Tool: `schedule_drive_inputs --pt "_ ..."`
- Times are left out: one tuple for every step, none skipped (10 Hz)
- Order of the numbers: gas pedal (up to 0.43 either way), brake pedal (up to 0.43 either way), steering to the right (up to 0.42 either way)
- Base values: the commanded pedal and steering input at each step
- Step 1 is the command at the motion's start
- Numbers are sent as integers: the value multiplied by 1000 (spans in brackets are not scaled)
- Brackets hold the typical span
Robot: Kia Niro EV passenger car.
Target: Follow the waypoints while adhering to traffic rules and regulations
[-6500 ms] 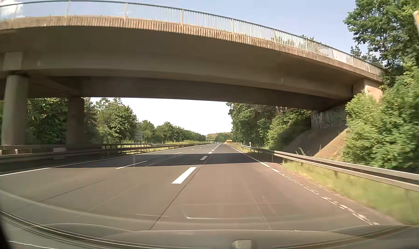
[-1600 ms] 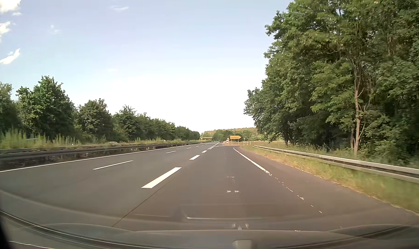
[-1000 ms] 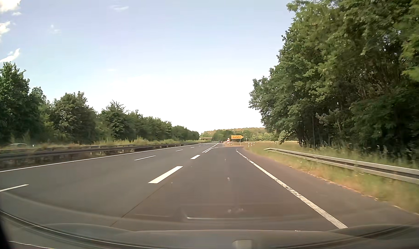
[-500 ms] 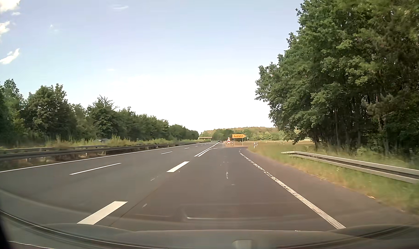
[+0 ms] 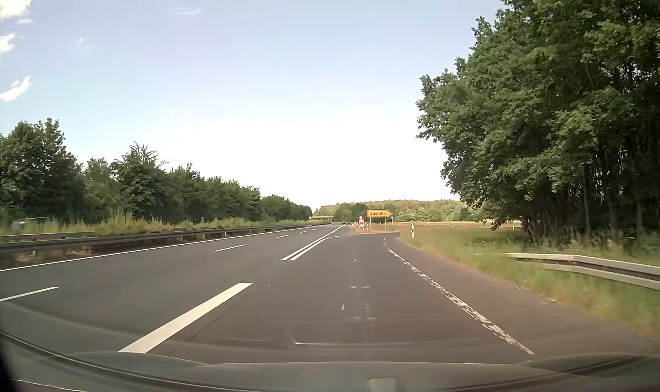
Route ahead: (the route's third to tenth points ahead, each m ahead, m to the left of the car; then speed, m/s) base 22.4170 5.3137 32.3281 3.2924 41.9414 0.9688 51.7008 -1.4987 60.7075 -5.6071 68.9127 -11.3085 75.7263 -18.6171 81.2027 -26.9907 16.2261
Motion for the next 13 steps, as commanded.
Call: schedule_drive_inputs --pt "0 299 0" --pt "0 305 1" --pt "0 305 1" --pt "0 305 1" --pt "0 305 1" --pt "0 305 1" --pt "0 311 1" --pt "0 311 2" --pt "0 311 3" --pt "0 311 4" --pt "0 311 5" --pt "0 311 7" --pt "0 311 9"
